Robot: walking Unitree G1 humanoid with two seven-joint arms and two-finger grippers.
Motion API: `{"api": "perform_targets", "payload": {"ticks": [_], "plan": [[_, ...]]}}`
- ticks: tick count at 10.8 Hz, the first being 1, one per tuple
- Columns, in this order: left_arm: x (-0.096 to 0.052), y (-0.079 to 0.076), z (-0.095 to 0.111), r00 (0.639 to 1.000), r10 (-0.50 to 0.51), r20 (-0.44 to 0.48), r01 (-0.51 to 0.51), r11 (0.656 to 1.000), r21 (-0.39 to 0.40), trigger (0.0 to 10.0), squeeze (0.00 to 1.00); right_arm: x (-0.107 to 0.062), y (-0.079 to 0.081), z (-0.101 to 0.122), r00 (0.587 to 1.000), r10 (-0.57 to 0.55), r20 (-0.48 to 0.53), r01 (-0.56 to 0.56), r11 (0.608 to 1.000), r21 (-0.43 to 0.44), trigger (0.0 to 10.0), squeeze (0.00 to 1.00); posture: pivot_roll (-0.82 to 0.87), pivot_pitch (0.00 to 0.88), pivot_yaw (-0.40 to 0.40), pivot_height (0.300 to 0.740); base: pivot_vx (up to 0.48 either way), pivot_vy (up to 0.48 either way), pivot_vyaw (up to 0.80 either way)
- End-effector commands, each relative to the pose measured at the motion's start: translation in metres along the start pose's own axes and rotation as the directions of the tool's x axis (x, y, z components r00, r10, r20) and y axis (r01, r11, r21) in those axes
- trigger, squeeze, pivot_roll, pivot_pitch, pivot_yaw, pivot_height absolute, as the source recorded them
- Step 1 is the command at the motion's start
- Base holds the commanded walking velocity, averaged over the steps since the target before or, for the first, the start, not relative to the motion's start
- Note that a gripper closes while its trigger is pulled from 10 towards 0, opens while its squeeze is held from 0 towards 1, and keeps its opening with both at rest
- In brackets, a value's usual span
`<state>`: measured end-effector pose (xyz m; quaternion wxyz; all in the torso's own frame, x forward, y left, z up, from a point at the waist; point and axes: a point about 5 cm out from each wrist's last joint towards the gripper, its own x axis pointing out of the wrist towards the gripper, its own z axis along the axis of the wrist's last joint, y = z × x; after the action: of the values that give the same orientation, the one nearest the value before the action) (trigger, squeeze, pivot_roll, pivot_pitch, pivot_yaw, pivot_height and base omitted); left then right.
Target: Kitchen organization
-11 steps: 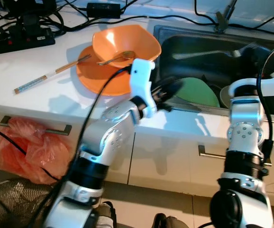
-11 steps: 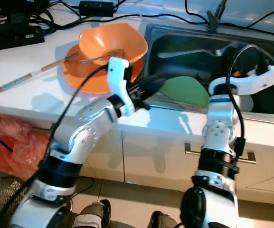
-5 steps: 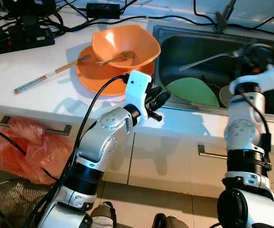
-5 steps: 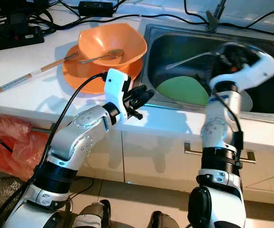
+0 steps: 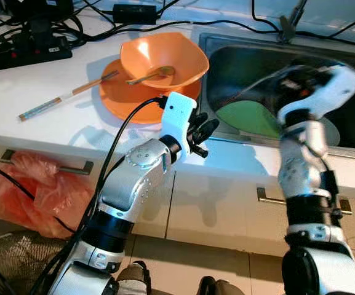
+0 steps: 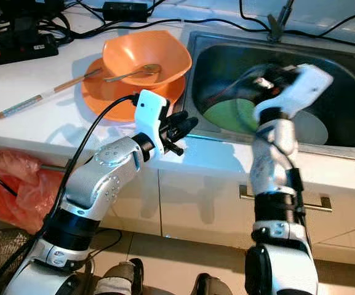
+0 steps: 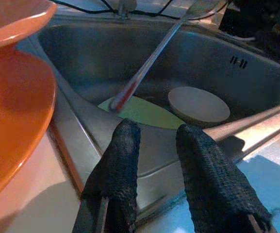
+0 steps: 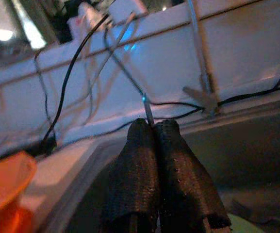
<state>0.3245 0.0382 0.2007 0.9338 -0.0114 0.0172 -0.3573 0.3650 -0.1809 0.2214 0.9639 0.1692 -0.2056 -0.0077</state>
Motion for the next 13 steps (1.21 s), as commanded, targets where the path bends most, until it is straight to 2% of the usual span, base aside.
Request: {"api": "perform_targets", "payload": {"ticks": [1,2,5,6,7,8,9,11,12,13], "plan": [[0.001,-0.006,-0.002,1.0,-0.018,-0.001,0.018,1.0,0.012,10.0,0.0,-0.003,-0.002,-0.004,1.0,0.02,-0.012,-0.02,0.998,-0.053,10.0,0.0,0.21,0.149,-0.03,0.74,0.0,0.0,0.0],[0.001,-0.006,-0.002,1.0,-0.019,-0.002,0.019,1.0,0.016,10.0,0.0,-0.006,0.001,-0.01,0.999,0.039,-0.027,-0.041,0.995,-0.086,10.0,0.0,0.21,0.15,-0.029,0.74,0.0,0.0,0.0],[0.0,-0.007,-0.003,1.0,-0.017,-0.006,0.017,0.999,0.035,10.0,0.0,-0.007,0.004,-0.016,0.998,0.051,-0.042,-0.055,0.993,-0.1,10.0,0.0,0.21,0.143,-0.028,0.74,0.0,0.0,0.0],[0.0,-0.007,-0.004,1.0,-0.021,-0.008,0.022,0.999,0.038,10.0,0.0,-0.008,0.005,-0.017,0.997,0.054,-0.047,-0.058,0.993,-0.101,10.0,0.47,0.21,0.138,-0.027,0.74,0.0,0.0,0.0],[0.0,-0.008,-0.004,1.0,-0.023,-0.008,0.023,0.999,0.037,10.0,0.0,-0.009,0.005,-0.018,0.997,0.056,-0.048,-0.06,0.993,-0.102,10.0,0.54,0.21,0.136,-0.026,0.74,0.0,0.0,0.0],[0.0,-0.009,-0.004,1.0,-0.026,-0.008,0.026,0.999,0.037,10.0,0.0,-0.009,0.006,-0.02,0.997,0.06,-0.052,-0.065,0.992,-0.104,10.0,0.54,0.21,0.133,-0.025,0.74,0.0,0.0,0.0],[0.001,-0.009,-0.004,1.0,-0.029,-0.007,0.029,0.999,0.036,10.0,0.0,-0.01,0.006,-0.021,0.997,0.056,-0.056,-0.062,0.992,-0.106,10.0,0.51,0.21,0.131,-0.025,0.74,0.0,0.0,0.0],[0.001,-0.009,-0.004,1.0,-0.027,-0.007,0.027,0.999,0.037,10.0,0.0,-0.01,0.007,-0.023,0.996,0.066,-0.066,-0.073,0.991,-0.112,10.0,0.54,0.21,0.136,-0.029,0.74,0.0,0.0,0.0],[0.001,-0.009,-0.003,1.0,-0.023,-0.005,0.023,0.999,0.037,10.0,0.0,-0.009,0.006,-0.022,0.996,0.066,-0.067,-0.073,0.991,-0.116,10.0,0.45,0.21,0.141,-0.031,0.74,0.0,0.0,0.0],[0.001,-0.007,-0.002,1.0,-0.01,0.004,0.01,0.999,0.04,10.0,0.0,-0.009,0.006,-0.022,0.996,0.065,-0.065,-0.072,0.99,-0.119,10.0,0.0,0.22,0.146,-0.034,0.74,0.0,0.0,0.0]]}}
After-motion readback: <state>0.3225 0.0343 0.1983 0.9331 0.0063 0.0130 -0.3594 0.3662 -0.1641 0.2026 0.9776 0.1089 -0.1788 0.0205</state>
